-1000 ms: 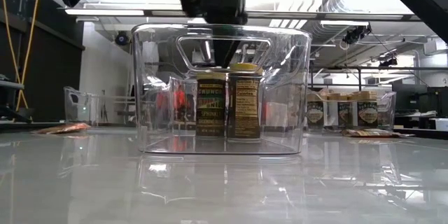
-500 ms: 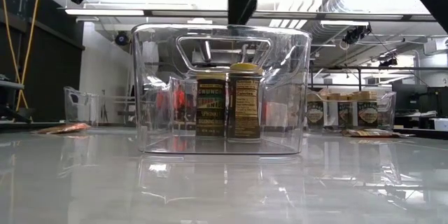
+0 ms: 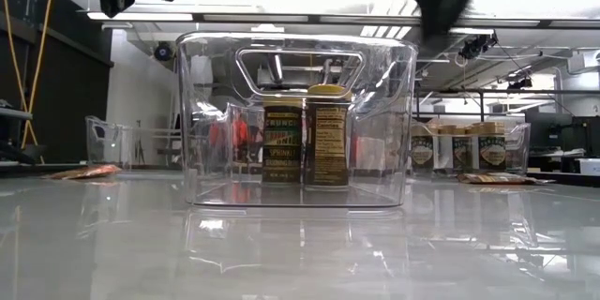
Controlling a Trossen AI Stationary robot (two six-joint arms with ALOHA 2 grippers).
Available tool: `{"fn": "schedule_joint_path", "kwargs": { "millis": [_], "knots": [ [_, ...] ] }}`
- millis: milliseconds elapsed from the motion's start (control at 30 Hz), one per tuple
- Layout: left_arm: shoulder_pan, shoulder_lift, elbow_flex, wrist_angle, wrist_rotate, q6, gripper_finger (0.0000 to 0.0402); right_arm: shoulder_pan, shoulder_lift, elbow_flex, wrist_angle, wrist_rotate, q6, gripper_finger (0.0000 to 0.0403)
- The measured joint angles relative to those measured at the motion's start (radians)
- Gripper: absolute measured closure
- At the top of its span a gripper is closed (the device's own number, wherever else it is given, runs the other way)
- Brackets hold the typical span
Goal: Sort spices by type
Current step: Put the top right brown seasoning bag into the left transparent bin
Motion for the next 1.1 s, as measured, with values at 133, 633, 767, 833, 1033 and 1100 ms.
{"fn": "schedule_joint_path", "kwargs": {
  "millis": [133, 633, 767, 833, 1033, 1100],
  "knots": [
    [0.0, 0.007, 0.0, 0.006, -0.004, 0.0, 0.0401, -0.03, -0.219, -0.319, 0.077, 0.006, 0.464, 0.0052],
    [0.066, 0.173, 0.0, 0.215, -0.176, -0.085, 0.0402, -0.451, -0.22, -0.797, 0.648, 0.07, 0.374, 0.0053],
    [0.076, 0.216, 0.0, 0.227, -0.172, -0.085, 0.0402, -0.511, -0.178, -0.801, 0.706, 0.069, 0.291, 0.0053],
    [0.081, 0.229, 0.0, 0.219, -0.169, -0.077, 0.0402, -0.53, -0.154, -0.801, 0.721, 0.047, 0.27, 0.0053],
    [0.085, 0.236, 0.0, 0.217, -0.133, 0.008, 0.0401, -0.538, -0.073, -0.801, 0.726, 0.041, 0.301, 0.0053],
    [0.085, 0.236, 0.0, 0.216, -0.132, 0.044, 0.0401, -0.538, -0.038, -0.798, 0.734, 0.037, 0.302, 0.0053]
  ]
}}
